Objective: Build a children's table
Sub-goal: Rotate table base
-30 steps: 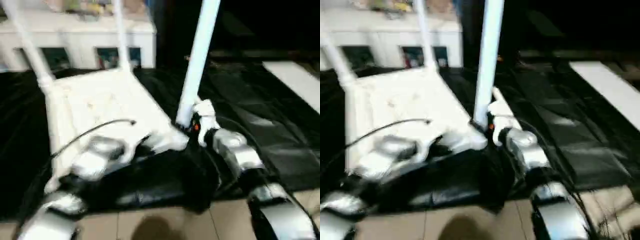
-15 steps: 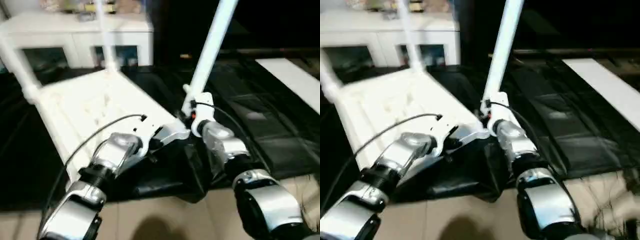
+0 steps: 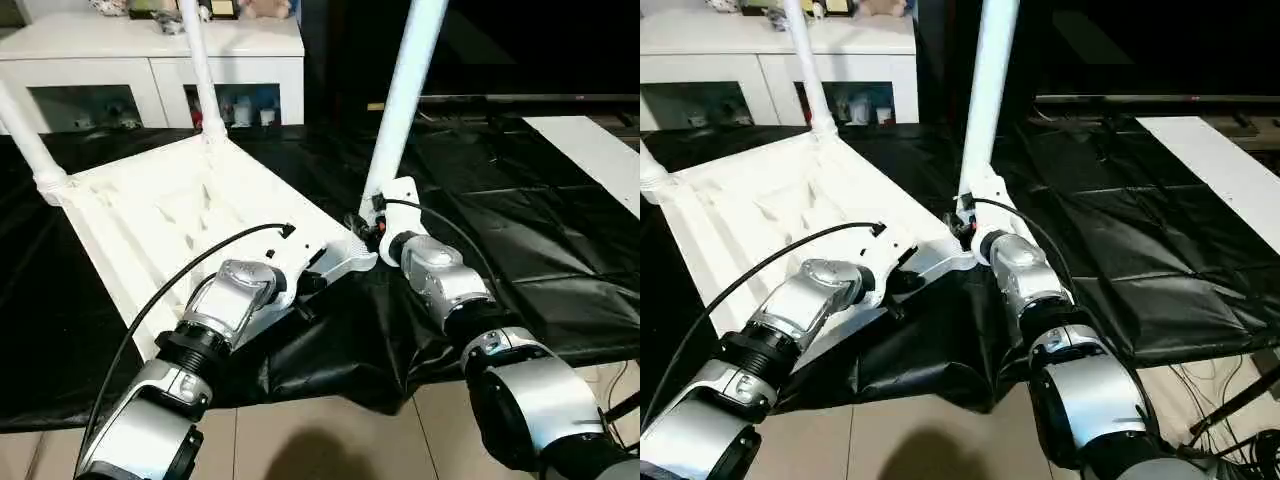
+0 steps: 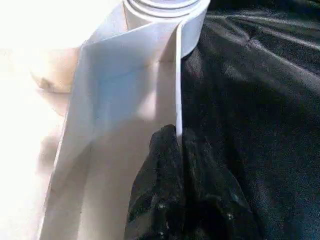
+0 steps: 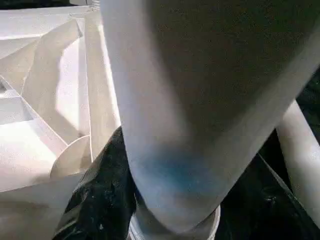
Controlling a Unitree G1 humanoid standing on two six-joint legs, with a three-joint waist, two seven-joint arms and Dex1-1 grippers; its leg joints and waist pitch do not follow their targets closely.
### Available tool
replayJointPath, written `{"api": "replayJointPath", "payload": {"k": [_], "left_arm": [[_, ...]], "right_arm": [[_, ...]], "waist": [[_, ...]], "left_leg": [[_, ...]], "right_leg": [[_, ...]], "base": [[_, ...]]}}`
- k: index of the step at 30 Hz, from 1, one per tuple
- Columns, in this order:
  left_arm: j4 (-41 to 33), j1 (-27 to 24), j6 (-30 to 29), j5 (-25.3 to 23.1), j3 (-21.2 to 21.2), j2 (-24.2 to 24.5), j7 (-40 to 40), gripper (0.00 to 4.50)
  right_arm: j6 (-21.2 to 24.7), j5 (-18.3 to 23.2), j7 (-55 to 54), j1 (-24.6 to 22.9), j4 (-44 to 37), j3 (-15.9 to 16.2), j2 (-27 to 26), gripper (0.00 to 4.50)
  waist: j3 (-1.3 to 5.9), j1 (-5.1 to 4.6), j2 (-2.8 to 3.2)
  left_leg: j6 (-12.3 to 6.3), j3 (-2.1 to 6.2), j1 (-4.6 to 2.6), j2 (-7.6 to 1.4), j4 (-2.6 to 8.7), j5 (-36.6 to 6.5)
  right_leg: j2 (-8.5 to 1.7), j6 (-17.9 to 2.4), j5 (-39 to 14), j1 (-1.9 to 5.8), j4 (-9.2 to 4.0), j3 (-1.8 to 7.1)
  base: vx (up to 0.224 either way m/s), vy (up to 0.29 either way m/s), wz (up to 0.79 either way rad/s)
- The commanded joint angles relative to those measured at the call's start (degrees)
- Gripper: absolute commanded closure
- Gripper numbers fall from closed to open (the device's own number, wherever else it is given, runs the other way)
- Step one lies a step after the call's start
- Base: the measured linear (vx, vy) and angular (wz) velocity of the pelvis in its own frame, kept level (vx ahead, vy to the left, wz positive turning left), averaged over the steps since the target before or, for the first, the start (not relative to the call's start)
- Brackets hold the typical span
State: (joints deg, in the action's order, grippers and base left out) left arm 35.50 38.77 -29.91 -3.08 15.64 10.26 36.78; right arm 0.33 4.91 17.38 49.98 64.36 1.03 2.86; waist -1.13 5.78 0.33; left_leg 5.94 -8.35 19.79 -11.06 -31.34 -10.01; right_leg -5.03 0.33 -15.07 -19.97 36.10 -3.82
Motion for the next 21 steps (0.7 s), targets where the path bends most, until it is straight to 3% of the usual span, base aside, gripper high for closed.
{"api": "replayJointPath", "payload": {"k": [1,7,10,13,16,18,21], "left_arm": [[1.8,0.2,-0.3,-2.0,-0.2,1.7,-1.9,4.5],[0.8,-0.3,0.3,-1.7,0.4,2.4,-0.2,4.5],[0.4,-0.5,0.4,-1.7,0.5,2.8,0.2,4.5],[0.2,-0.7,0.6,-1.6,0.5,3.1,0.8,4.5],[0.1,-0.7,0.8,-1.6,0.5,3.3,1.0,4.5],[0.1,-0.7,0.9,-1.5,0.5,3.4,1.1,4.5],[0.1,-0.8,1.1,-1.6,0.5,3.6,1.4,4.5]], "right_arm": [[2.9,-0.7,2.0,-3.4,6.6,1.6,-1.4,2.64],[3.0,-0.3,3.9,-2.4,6.6,-0.1,-1.5,1.88],[2.5,-1.0,4.4,-2.1,6.9,-0.2,-1.3,1.59],[1.7,-1.0,4.7,-1.6,6.9,-0.4,-0.9,1.41],[1.1,-0.6,5.4,-1.0,6.7,-1.1,-0.7,1.07],[0.4,-0.7,5.7,-0.7,6.6,-1.3,-0.5,0.96],[-0.8,-1.0,6.7,-0.3,6.3,-1.3,-0.1,0.96]], "waist": [[1.19,-0.15,0.5],[1.09,-0.27,0.41],[1.25,-0.3,0.23],[1.3,-0.26,0.22],[1.6,-0.27,0.25],[1.79,-0.32,0.31],[2.12,-0.45,0.37]], "left_leg": [[0.12,0.22,0.17,-1.82,4.35,-21.4],[-0.25,0.22,0.45,-1.79,4.4,-20.6],[-0.62,0.05,0.73,-1.86,4.35,-17.5],[-1.15,-0.14,0.87,-1.81,4.23,-15.6],[-1.5,-0.23,1.0,-1.86,3.99,-12.6],[-2.48,-0.43,1.21,-1.76,3.52,-8.7],[-3.24,-0.58,1.3,-1.74,3.0,-5.4]], "right_leg": [[-3.36,-8.8,-17.3,0.04,-6.63,2.77],[-3.55,-8.6,-19.6,0.08,-6.84,2.8],[-3.39,-9.4,-15.2,0.35,-6.47,2.73],[-3.54,-9.7,-14.1,0.58,-6.45,2.71],[-3.36,-10.4,-9.5,0.7,-5.95,2.68],[-3.06,-11.8,-1.9,0.84,-5.21,2.49],[-2.89,-13.3,5.0,1.11,-4.51,2.28]], "base": [[0.0,0.0,0.0],[0.0,0.0,0.0],[0.0,0.0,0.0],[0.0,0.0,0.0],[0.0,0.0,0.0],[0.0,0.0,0.0],[0.0,0.0,0.0]]}}
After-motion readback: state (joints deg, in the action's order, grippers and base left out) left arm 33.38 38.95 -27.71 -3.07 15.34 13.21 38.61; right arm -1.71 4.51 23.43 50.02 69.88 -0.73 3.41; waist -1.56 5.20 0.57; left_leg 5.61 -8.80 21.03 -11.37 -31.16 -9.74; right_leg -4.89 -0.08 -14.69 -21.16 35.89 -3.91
